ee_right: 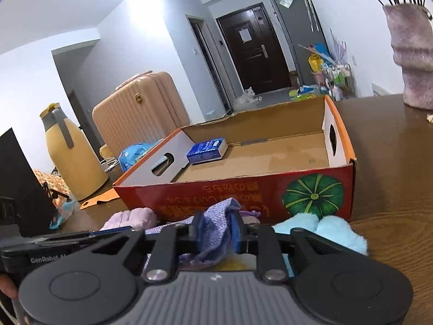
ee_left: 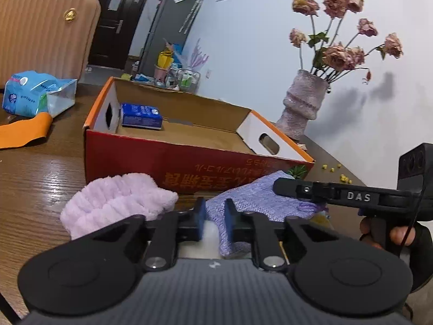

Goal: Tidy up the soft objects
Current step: 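Lower the right tool to the lavender knit pouch and grasp it, then lift the lavender pouch with the right tool and drop it into the box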

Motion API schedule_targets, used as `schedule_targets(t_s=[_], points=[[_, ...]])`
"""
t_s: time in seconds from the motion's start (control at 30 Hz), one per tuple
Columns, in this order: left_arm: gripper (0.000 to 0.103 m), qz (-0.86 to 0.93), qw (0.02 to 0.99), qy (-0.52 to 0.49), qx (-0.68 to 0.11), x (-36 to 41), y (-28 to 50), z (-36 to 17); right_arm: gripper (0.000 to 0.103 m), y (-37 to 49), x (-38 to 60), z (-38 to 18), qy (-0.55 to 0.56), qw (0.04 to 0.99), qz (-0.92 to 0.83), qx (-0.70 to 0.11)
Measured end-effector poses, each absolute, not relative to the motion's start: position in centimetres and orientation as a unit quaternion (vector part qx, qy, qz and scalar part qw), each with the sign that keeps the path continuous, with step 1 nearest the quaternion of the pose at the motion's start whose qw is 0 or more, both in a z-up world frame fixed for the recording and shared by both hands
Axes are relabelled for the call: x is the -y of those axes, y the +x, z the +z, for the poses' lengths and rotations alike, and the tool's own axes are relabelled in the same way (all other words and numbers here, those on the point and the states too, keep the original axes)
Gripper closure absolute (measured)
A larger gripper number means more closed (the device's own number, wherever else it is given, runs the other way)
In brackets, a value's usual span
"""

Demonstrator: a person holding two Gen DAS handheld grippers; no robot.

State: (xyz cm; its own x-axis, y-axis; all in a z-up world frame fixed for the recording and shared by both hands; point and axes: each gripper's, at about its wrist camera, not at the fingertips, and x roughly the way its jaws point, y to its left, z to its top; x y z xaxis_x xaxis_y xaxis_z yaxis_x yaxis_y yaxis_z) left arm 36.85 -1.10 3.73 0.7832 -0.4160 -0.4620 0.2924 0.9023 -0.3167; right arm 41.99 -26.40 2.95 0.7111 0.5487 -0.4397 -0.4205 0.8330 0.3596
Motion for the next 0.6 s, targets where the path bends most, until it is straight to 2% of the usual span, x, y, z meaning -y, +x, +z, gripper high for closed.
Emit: schedule_targets(t_s=[0.17, 0.3, 0.47, 0.6], points=[[0.097, -0.194, 0.945, -0.095, -0.246, 1.6, 35.7, 4.7, 0.092, 40.7, 26.1, 3.8, 0.097, 0.926, 0.268, -0.248], [0.098, -0.172, 0.959, -0.059, -0.217, 2.4, 33.9, 6.7, 0.092, 39.0, 25.7, 5.7, 0.085, 0.934, 0.27, -0.217], [0.098, -0.186, 0.966, -0.074, -0.165, 2.1, 30.0, 10.2, 0.093, 35.1, 25.3, 8.9, 0.071, 0.942, 0.271, -0.185], [0.098, -0.201, 0.963, -0.071, -0.165, 2.2, 26.5, 11.5, 0.093, 31.0, 25.9, 11.0, 0.066, 0.945, 0.274, -0.166]])
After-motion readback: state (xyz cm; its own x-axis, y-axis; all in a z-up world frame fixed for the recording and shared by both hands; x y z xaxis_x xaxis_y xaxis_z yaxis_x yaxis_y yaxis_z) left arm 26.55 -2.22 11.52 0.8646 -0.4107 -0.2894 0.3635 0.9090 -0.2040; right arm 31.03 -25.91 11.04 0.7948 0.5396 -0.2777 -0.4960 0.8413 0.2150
